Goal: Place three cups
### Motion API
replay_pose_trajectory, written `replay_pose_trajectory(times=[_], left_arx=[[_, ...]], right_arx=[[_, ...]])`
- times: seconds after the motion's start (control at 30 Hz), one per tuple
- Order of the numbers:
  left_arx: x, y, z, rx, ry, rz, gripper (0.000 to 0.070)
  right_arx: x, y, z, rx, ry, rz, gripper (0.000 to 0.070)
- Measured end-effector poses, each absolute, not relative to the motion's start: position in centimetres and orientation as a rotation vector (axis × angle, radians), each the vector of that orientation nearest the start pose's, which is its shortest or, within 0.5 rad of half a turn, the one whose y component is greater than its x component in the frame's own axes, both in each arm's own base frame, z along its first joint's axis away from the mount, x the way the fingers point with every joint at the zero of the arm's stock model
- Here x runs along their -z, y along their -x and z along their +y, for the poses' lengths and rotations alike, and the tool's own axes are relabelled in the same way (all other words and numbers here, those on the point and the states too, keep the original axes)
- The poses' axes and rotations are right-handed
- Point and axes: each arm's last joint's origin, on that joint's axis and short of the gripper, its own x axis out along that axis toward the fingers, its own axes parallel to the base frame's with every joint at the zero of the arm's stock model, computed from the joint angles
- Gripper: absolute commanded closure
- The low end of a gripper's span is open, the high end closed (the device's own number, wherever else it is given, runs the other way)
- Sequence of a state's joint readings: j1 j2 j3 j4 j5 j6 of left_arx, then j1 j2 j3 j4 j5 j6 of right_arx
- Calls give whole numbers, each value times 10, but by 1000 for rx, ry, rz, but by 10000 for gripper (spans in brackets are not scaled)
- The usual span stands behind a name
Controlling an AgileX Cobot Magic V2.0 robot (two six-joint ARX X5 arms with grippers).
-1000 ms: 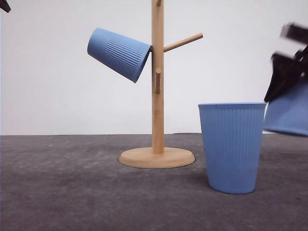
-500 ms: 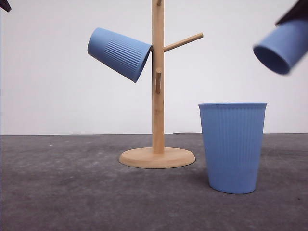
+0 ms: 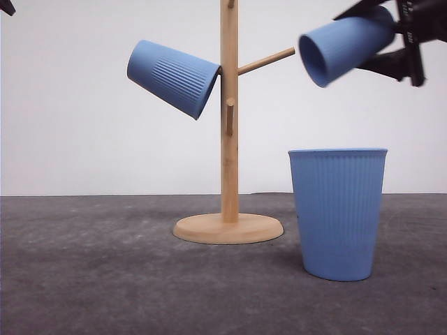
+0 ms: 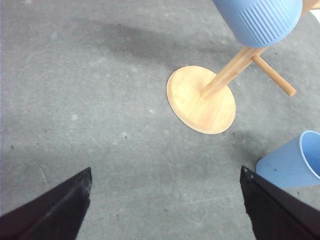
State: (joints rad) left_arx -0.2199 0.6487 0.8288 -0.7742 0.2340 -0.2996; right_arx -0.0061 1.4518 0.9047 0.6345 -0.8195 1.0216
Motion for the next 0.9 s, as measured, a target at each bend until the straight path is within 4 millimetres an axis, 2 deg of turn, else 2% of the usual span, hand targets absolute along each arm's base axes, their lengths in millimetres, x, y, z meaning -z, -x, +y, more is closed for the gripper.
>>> replay_pose_trajectory(times=[0.13,0.33,0.47,0.6,0.8,0.9], left_arx=[[-312,-115,-33,347,290,660,151],[-312,-115,-33,348,290,660,151],[-313,-115,-33,349,289,653,151],[-314,-116,-33,353,290,634,151],[-315,-117,-33,356,290,621,151],[-315,-117,-33,355,290,621,151]], right_arx=[[-306,-320,38,-788,-891,340,391],[-290,-325,66,-798,-841,404,390],[-283,-326,80,-808,-800,409,341],[-274,-330,89,-819,-774,425,330],[-273,-330,91,-822,-756,415,152],[-271,-330,92,-820,-749,424,124]])
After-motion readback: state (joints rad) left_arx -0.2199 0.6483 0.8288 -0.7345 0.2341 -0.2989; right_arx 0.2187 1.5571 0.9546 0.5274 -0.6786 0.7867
